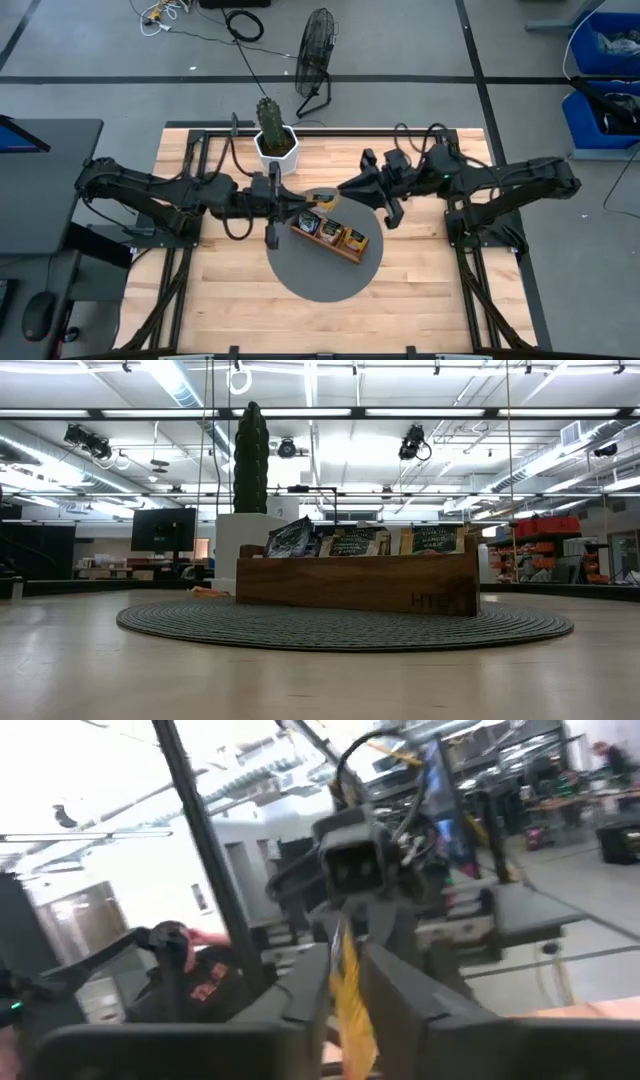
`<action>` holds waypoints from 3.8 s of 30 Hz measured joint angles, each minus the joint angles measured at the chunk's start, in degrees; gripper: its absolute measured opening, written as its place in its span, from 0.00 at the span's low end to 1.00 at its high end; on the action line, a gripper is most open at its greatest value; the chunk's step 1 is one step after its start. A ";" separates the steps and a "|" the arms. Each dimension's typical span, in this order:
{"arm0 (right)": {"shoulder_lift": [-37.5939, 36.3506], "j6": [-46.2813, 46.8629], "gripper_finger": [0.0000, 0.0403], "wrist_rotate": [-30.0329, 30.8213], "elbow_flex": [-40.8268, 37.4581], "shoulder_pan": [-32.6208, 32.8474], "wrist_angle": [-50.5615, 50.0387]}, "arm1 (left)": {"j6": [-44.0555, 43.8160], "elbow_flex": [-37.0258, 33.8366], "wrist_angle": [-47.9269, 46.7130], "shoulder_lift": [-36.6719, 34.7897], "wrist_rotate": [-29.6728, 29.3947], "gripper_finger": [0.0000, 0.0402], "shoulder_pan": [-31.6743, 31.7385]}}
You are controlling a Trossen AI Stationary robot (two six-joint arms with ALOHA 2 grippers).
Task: Pick & Place Tea
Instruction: Put the orange tea bag into the right section of the wooden organizer
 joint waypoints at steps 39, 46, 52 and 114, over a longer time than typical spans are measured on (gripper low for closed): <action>24.04 -14.37 0.02 -0.40 47.89 0.10 -68.77 | -2.12 0.00 -12.56 0.00 1.03 0.02 0.92; 22.73 -14.58 0.00 6.61 47.83 0.35 -70.41 | -2.34 0.16 -16.90 -0.10 0.35 0.11 -0.13; 18.92 -10.92 0.00 12.36 47.06 -0.20 -72.51 | -4.29 -0.07 -23.87 -0.06 1.42 0.11 -2.08; 15.01 23.81 0.37 25.23 -14.16 12.98 -39.24 | -1.82 -0.02 -27.82 -0.11 -7.80 0.05 -3.87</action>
